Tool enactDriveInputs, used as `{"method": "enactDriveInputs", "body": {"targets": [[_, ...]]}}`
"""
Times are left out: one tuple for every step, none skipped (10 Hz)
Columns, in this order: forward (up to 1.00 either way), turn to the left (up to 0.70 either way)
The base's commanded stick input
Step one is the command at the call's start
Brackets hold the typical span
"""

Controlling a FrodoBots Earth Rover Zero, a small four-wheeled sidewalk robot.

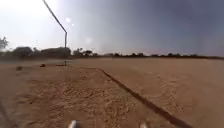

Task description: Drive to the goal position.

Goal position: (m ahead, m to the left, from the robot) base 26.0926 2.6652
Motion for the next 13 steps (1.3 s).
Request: {"method": "enactDriveInputs", "body": {"targets": [[0.50,0.00],[0.50,0.00],[0.50,0.00],[0.50,0.00],[0.50,0.00],[0.50,0.00],[0.50,0.00],[0.50,0.00],[0.50,0.00],[0.50,0.00],[0.50,0.00],[0.50,0.01],[0.50,0.07]]}}
